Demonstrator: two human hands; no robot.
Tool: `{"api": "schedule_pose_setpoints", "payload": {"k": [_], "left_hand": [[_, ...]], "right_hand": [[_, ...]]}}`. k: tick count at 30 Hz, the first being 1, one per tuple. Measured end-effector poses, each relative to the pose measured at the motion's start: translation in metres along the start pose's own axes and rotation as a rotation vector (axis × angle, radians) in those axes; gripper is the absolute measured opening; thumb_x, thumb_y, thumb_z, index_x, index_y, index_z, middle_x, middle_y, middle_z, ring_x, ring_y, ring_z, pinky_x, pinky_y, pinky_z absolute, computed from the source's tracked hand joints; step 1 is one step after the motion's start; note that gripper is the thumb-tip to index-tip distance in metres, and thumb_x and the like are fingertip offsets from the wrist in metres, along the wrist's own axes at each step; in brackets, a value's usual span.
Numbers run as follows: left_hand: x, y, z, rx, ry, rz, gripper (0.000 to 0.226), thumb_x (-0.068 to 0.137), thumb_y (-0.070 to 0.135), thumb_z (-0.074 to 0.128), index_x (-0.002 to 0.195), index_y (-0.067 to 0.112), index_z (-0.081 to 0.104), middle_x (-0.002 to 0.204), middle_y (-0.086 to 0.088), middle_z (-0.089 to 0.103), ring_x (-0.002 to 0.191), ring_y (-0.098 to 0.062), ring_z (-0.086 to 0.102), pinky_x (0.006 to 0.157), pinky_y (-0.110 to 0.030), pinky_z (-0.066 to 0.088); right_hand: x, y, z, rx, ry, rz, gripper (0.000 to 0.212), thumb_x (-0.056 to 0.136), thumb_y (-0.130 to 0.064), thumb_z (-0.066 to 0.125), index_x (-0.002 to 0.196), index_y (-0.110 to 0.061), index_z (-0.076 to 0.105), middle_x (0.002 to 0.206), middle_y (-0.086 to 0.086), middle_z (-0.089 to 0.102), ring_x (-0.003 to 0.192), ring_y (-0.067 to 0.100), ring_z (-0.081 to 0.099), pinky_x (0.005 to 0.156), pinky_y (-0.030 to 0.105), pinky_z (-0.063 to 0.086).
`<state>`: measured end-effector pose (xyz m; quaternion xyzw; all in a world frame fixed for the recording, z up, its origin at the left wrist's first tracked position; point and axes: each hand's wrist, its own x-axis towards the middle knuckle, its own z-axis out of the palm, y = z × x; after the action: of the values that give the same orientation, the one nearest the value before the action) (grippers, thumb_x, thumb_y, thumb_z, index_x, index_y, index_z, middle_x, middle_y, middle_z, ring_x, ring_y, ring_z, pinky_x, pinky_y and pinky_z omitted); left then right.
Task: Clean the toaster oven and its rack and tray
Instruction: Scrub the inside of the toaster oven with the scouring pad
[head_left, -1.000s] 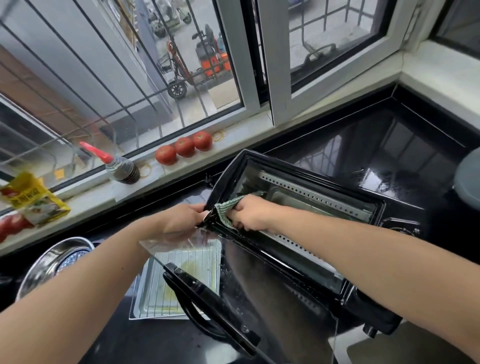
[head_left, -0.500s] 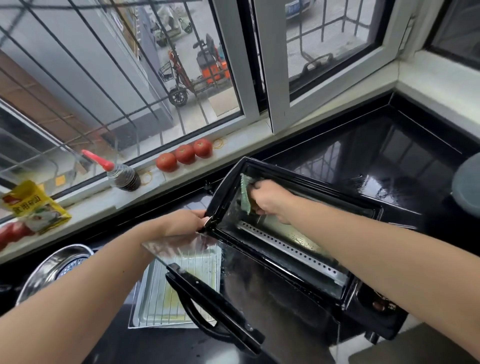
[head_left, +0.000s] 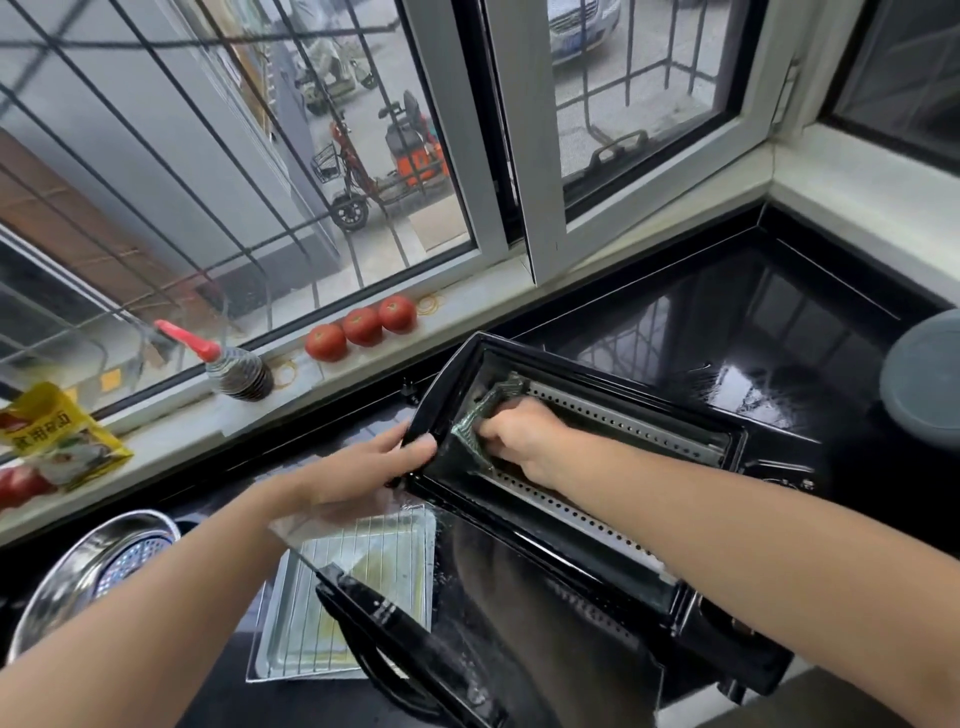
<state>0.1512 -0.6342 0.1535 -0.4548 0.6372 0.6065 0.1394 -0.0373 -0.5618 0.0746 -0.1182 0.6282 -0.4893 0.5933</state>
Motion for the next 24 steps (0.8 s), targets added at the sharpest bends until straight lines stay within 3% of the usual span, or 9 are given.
{"api": "schedule_pose_setpoints", "payload": {"k": [3, 7, 9, 11, 13, 16, 19, 22, 24], "left_hand": [[0.004, -0.002, -0.004, 0.096, -0.036, -0.016, 0.072, 0.096, 0.017, 0.073, 0.147, 0.051, 0.035, 0.128, 0.002, 0.073, 0.118, -0.019, 0.07, 0.109, -0.042, 0.049], [0.007, 0.004, -0.002, 0.133, 0.052, -0.031, 0.069, 0.1, 0.006, 0.063, 0.151, 0.042, 0.035, 0.125, -0.006, 0.073, 0.111, -0.025, 0.073, 0.085, -0.033, 0.058], [0.007, 0.009, -0.001, 0.189, 0.077, -0.029, 0.066, 0.097, 0.01, 0.066, 0.15, 0.041, 0.04, 0.13, -0.004, 0.071, 0.114, -0.022, 0.071, 0.088, -0.031, 0.058], [0.008, 0.01, -0.004, 0.287, 0.099, -0.013, 0.072, 0.086, 0.025, 0.073, 0.146, 0.05, 0.043, 0.134, 0.006, 0.067, 0.122, -0.017, 0.064, 0.108, -0.039, 0.049], [0.009, 0.01, -0.004, 0.289, 0.105, -0.017, 0.071, 0.085, 0.024, 0.073, 0.145, 0.049, 0.045, 0.132, 0.005, 0.069, 0.124, -0.018, 0.064, 0.11, -0.038, 0.046], [0.009, 0.011, -0.002, 0.218, 0.097, -0.017, 0.066, 0.093, 0.008, 0.069, 0.145, 0.043, 0.047, 0.131, 0.001, 0.069, 0.122, -0.019, 0.065, 0.101, -0.033, 0.05], [0.011, 0.008, -0.002, 0.215, 0.121, -0.019, 0.071, 0.079, 0.017, 0.073, 0.141, 0.043, 0.05, 0.128, 0.0, 0.071, 0.118, -0.02, 0.068, 0.105, -0.04, 0.053], [0.012, 0.011, -0.001, 0.117, 0.096, -0.044, 0.057, 0.093, 0.0, 0.066, 0.138, 0.032, 0.052, 0.126, -0.012, 0.071, 0.111, -0.025, 0.072, 0.086, -0.032, 0.061], [0.01, 0.014, 0.003, 0.098, 0.087, -0.047, 0.056, 0.096, -0.005, 0.062, 0.138, 0.03, 0.052, 0.126, -0.015, 0.07, 0.107, -0.025, 0.073, 0.08, -0.03, 0.061]], "right_hand": [[-0.002, -0.007, 0.005, 0.163, 0.126, -0.088, 0.025, 0.089, -0.015, 0.07, 0.111, -0.014, 0.058, 0.107, 0.01, 0.07, 0.099, 0.028, 0.069, 0.09, 0.045, 0.057], [-0.015, -0.017, 0.01, 0.21, 0.142, -0.255, 0.026, 0.095, -0.007, 0.053, 0.113, -0.019, 0.067, 0.103, 0.006, 0.074, 0.09, 0.021, 0.07, 0.076, 0.034, 0.059], [-0.023, -0.011, 0.013, 0.049, 0.123, -0.302, 0.045, 0.092, -0.002, 0.047, 0.128, -0.025, 0.062, 0.126, 0.007, 0.063, 0.108, 0.023, 0.063, 0.09, 0.035, 0.055], [-0.026, -0.008, 0.019, -0.184, 0.139, -0.307, 0.062, 0.09, -0.006, 0.049, 0.147, -0.029, 0.042, 0.153, 0.001, 0.03, 0.135, 0.021, 0.04, 0.115, 0.038, 0.035], [-0.027, -0.015, 0.019, -0.273, 0.169, -0.25, 0.068, 0.089, -0.01, 0.048, 0.152, -0.028, 0.032, 0.158, 0.0, 0.016, 0.142, 0.022, 0.027, 0.12, 0.037, 0.024], [-0.028, -0.025, 0.008, -0.266, 0.121, -0.207, 0.057, 0.089, -0.006, 0.046, 0.143, -0.023, 0.045, 0.14, 0.0, 0.043, 0.121, 0.021, 0.043, 0.107, 0.028, 0.034], [-0.043, -0.019, 0.013, -0.28, 0.082, -0.328, 0.063, 0.088, 0.001, 0.051, 0.148, -0.015, 0.04, 0.135, 0.0, 0.037, 0.114, 0.015, 0.042, 0.097, 0.016, 0.032], [-0.032, -0.015, 0.01, -0.4, 0.104, -0.255, 0.062, 0.081, -0.001, 0.055, 0.14, -0.015, 0.045, 0.132, 0.009, 0.04, 0.118, 0.026, 0.048, 0.106, 0.033, 0.038], [-0.03, -0.021, 0.001, -0.449, 0.027, -0.033, 0.04, 0.08, -0.003, 0.052, 0.119, -0.013, 0.053, 0.112, 0.01, 0.049, 0.099, 0.028, 0.051, 0.088, 0.034, 0.041]]}}
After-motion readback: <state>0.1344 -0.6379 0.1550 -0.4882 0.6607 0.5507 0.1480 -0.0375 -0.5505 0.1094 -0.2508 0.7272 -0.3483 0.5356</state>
